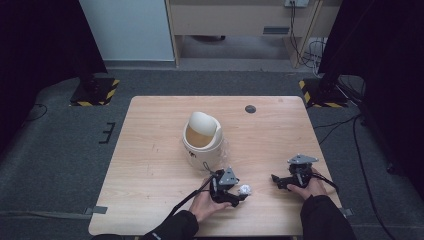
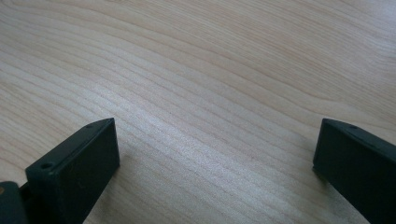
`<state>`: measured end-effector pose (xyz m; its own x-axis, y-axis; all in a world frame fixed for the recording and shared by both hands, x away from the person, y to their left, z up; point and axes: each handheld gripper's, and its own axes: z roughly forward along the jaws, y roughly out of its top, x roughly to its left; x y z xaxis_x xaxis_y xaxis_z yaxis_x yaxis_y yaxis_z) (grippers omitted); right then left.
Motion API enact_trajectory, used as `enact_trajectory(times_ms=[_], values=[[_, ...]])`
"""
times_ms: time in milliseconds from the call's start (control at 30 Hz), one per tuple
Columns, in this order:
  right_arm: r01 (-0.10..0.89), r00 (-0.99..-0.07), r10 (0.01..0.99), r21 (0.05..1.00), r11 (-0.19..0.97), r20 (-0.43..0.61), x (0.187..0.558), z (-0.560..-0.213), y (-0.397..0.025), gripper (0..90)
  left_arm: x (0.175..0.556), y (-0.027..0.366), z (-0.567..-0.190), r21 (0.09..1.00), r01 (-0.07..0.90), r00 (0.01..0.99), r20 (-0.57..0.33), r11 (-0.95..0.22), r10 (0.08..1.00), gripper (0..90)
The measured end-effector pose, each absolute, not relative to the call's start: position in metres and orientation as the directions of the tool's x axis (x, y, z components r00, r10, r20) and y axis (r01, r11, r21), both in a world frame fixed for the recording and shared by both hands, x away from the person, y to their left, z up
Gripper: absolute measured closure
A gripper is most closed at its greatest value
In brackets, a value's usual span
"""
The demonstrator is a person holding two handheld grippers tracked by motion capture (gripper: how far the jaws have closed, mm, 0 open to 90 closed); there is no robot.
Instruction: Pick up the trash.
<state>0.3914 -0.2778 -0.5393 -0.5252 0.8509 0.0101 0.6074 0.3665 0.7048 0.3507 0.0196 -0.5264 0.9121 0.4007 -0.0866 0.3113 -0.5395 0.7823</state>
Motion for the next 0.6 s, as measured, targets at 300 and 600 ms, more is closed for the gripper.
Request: enact_trajectory(times_ms=[300, 600], values=[[0.608, -0.525, 0.851, 0.705, 0.367, 0.01, 0.391, -0.539, -0.278, 0.5, 0.354, 0.012, -0.529, 0.769, 0.312, 0.92, -0.098, -0.557, 0.381, 46.6], [0.608, -0.525, 0.851, 0.705, 0.366, 0.01, 0.391, -0.539, -0.278, 0.6, 0.353, 0.009, -0.532, 0.753, 0.315, 0.923, -0.1, -0.578, 0.373, 56.8]])
